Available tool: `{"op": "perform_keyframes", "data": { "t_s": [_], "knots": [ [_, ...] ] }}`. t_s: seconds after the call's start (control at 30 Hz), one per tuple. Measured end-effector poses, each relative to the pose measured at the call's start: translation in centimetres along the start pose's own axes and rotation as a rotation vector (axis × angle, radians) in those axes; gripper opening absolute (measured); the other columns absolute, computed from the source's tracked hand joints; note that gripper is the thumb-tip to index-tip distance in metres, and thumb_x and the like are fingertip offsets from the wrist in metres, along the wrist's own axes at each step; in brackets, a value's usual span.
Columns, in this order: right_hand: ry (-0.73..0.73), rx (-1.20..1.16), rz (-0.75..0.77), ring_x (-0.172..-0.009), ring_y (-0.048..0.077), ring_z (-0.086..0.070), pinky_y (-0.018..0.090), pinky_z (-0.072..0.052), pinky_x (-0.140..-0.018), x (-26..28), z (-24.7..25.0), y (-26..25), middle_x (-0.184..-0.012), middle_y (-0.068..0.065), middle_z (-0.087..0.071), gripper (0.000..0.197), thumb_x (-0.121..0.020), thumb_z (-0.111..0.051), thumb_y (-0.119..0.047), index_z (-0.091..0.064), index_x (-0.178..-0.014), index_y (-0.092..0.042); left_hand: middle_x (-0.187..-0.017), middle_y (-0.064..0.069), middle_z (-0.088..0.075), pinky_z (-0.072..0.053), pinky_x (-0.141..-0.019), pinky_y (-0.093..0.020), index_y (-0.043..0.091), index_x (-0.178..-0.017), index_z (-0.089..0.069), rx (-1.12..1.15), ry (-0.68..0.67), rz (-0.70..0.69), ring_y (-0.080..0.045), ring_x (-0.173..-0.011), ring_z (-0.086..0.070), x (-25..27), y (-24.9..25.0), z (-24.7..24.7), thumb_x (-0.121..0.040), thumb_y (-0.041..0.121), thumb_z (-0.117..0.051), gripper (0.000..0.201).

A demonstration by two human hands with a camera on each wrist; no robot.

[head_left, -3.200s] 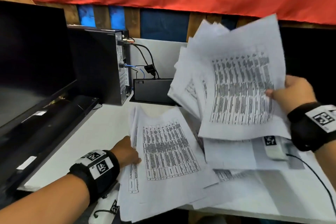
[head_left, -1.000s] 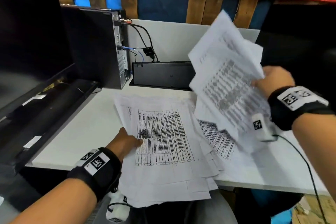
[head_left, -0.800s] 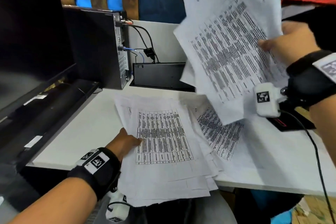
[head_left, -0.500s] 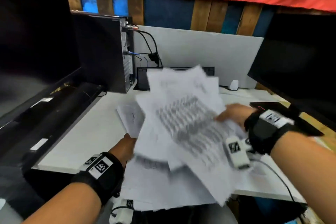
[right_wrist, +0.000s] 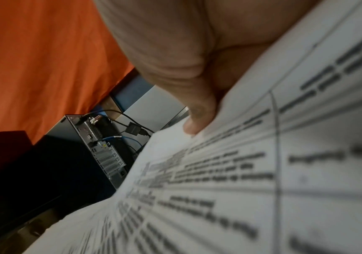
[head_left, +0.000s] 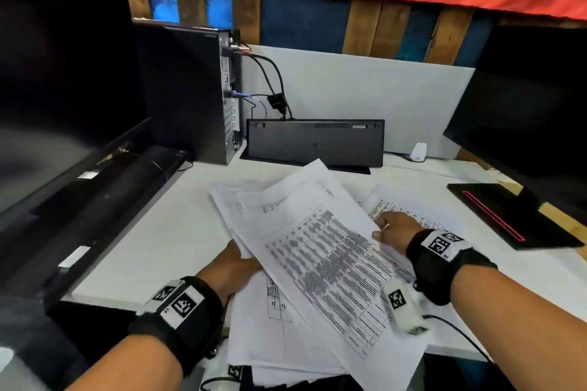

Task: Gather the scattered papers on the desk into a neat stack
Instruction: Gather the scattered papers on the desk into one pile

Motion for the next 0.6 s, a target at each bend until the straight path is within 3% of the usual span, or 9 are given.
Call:
{"op": "perform_keyframes", "data": {
  "t_s": [0.07,0.13,0.23,0.3,0.37,0.4,0.47,0.53,0.6],
  "knots": [
    [0.029,0.061,-0.064,-0.102,0.027,-0.057,0.022,-0.036,-0.072,0.2,0.5,0.3,-0.109,0.014,-0.06,0.006,-0.091,-0.059,-0.016,-0.058,-0.093,-0.011,-0.133,0.0,-0.059,-0.051,-0.097,-0.035,0.018,-0.14,-0.041,-0.004,0.007,0.003,-0.019,-0.115,-0.06,0.5,0.5,-0.1,-0.067,0.051,-0.076,0.087],
    [-0.004,0.103,-0.101,-0.111,0.03,-0.058,0.023,-0.037,-0.074,0.3,0.1,0.4,-0.116,0.017,-0.061,0.022,-0.093,-0.056,-0.019,-0.06,-0.107,-0.002,-0.136,-0.008,-0.056,-0.048,-0.101,-0.037,0.011,-0.141,-0.039,-0.03,0.083,0.029,-0.025,-0.116,-0.058,0.7,0.9,0.2,-0.086,0.042,-0.065,0.068],
    [-0.099,0.143,-0.047,-0.106,0.027,-0.057,0.023,-0.033,-0.074,1.1,-1.8,-0.9,-0.109,0.014,-0.056,0.021,-0.096,-0.051,-0.025,-0.059,-0.096,-0.006,-0.149,-0.01,-0.043,-0.034,-0.112,-0.032,0.008,-0.147,-0.034,-0.054,0.148,0.08,-0.028,-0.135,-0.044,0.9,1.4,0.3,-0.098,0.048,-0.045,0.065],
    [-0.154,0.093,0.019,-0.108,0.026,-0.054,0.023,-0.033,-0.078,1.7,-3.4,-2.2,-0.114,0.012,-0.055,0.026,-0.096,-0.05,-0.03,-0.057,-0.105,-0.007,-0.15,-0.001,-0.042,-0.03,-0.116,-0.036,0.015,-0.15,-0.032,0.008,0.086,0.04,-0.022,-0.14,-0.038,1.1,1.4,-0.1,-0.082,0.069,-0.055,0.09],
    [-0.175,-0.047,0.052,-0.104,0.027,-0.056,0.026,-0.038,-0.076,1.7,-4.0,-2.8,-0.107,0.014,-0.056,0.031,-0.095,-0.051,-0.035,-0.057,-0.107,-0.008,-0.152,0.001,-0.041,-0.044,-0.107,-0.039,0.021,-0.151,-0.026,-0.039,0.051,0.016,-0.019,-0.13,-0.05,0.6,0.9,-0.3,-0.054,0.075,-0.075,0.122],
    [-0.164,-0.144,0.041,-0.093,0.027,-0.057,0.028,-0.041,-0.074,1.6,-3.6,-2.7,-0.096,0.015,-0.055,0.029,-0.093,-0.053,-0.037,-0.057,-0.098,-0.009,-0.152,-0.002,-0.04,-0.049,-0.101,-0.037,0.019,-0.152,-0.023,-0.069,0.051,0.022,-0.019,-0.123,-0.055,0.8,0.9,-0.3,-0.056,0.067,-0.081,0.121],
    [-0.076,-0.248,-0.066,-0.088,0.029,-0.059,0.034,-0.047,-0.079,1.0,-1.2,-1.0,-0.09,0.016,-0.054,0.031,-0.091,-0.057,-0.038,-0.061,-0.097,-0.008,-0.155,-0.007,-0.034,-0.042,-0.103,-0.031,0.01,-0.153,-0.02,-0.117,0.14,0.048,-0.025,-0.13,-0.048,0.9,0.5,0.0,-0.08,0.044,-0.074,0.097],
    [0.065,-0.028,-0.22,-0.111,0.032,-0.058,0.034,-0.045,-0.094,0.7,2.2,2.2,-0.114,0.018,-0.06,0.054,-0.088,-0.06,-0.044,-0.058,-0.118,0.0,-0.154,-0.01,-0.035,-0.035,-0.105,-0.028,0.004,-0.15,-0.026,-0.126,0.202,0.007,-0.027,-0.138,-0.039,1.4,1.3,0.0,-0.089,0.033,-0.067,0.079],
    [0.08,0.264,-0.361,-0.124,0.032,-0.051,0.035,-0.043,-0.101,1.2,4.1,5.5,-0.135,0.017,-0.052,0.075,-0.084,-0.055,-0.058,-0.049,-0.133,-0.001,-0.156,-0.012,-0.032,-0.032,-0.108,-0.03,0.002,-0.15,-0.025,-0.093,0.23,0.013,-0.027,-0.142,-0.034,1.6,1.6,-0.1,-0.09,0.039,-0.064,0.081]
  ]
}}
Point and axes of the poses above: each hand's wrist, its own x-axis away from the middle knuckle, its own z-axis out of the back of the hand, y = z × x, the point moved 6 cm from there along -x, towards the middle knuckle
